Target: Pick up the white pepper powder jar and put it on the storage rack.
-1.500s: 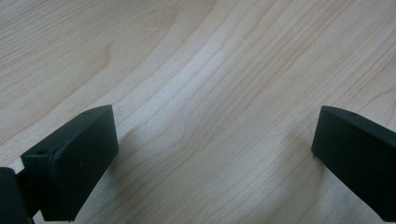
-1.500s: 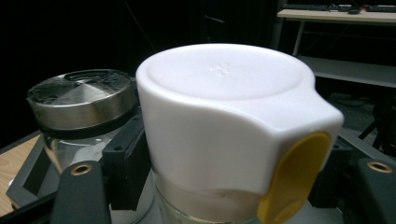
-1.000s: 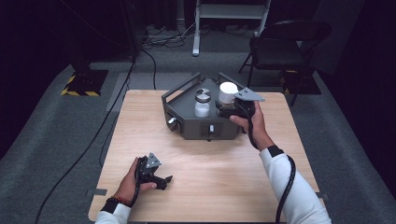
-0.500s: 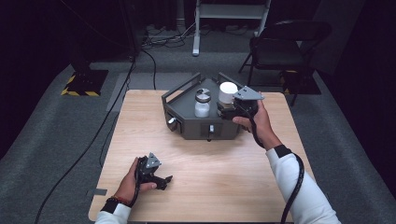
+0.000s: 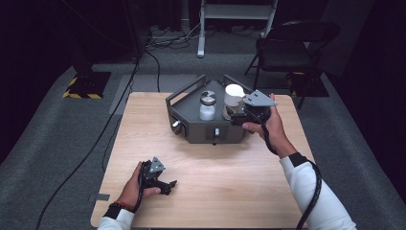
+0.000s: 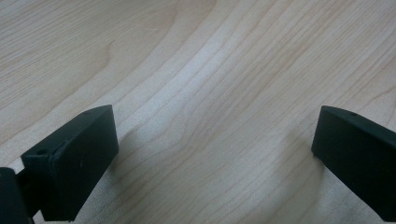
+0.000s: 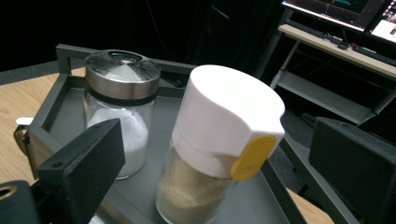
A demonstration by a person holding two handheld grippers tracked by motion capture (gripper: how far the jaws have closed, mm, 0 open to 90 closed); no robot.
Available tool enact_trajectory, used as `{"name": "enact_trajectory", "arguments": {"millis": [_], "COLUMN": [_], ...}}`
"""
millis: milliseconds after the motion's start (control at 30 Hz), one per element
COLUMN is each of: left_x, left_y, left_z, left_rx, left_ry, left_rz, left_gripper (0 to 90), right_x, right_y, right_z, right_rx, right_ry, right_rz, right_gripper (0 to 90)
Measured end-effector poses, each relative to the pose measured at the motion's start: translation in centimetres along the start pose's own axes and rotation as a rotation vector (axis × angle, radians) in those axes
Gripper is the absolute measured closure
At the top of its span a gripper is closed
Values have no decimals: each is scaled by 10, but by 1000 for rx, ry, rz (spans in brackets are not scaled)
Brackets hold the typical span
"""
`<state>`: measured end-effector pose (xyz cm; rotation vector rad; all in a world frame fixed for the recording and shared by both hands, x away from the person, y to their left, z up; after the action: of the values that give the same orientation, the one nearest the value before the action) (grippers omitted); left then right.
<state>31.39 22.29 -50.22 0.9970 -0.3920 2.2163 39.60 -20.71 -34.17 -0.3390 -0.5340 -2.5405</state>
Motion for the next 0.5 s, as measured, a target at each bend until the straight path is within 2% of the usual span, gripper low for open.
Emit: {"name": "enact_trajectory", "arguments": {"millis": [167, 500], "left_x": [0, 0], "left_y": [0, 0], "left_z": [0, 0], "left_rx": [0, 0], "left_ry": [0, 0], "left_rz": [0, 0], "left_gripper": [0, 0], "right_x": [12, 31], "right_y": [1, 3], "right_z": [-8, -34], "right_rx": [9, -27], "right_ry": [15, 22], "right_rz": [5, 28], "right_gripper": [27, 27]}}
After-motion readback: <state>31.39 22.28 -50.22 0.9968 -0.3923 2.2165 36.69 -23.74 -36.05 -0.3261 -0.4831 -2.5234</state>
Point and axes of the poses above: each handheld gripper's, and its own axes: x roughly backward along the jaws, z roughly out of its top, y roughly to its right, the point moved 6 cm from there along -x, roughly forward along the jaws, and after that the axes turned 3 degrees about -y, right-handed, at the moved point
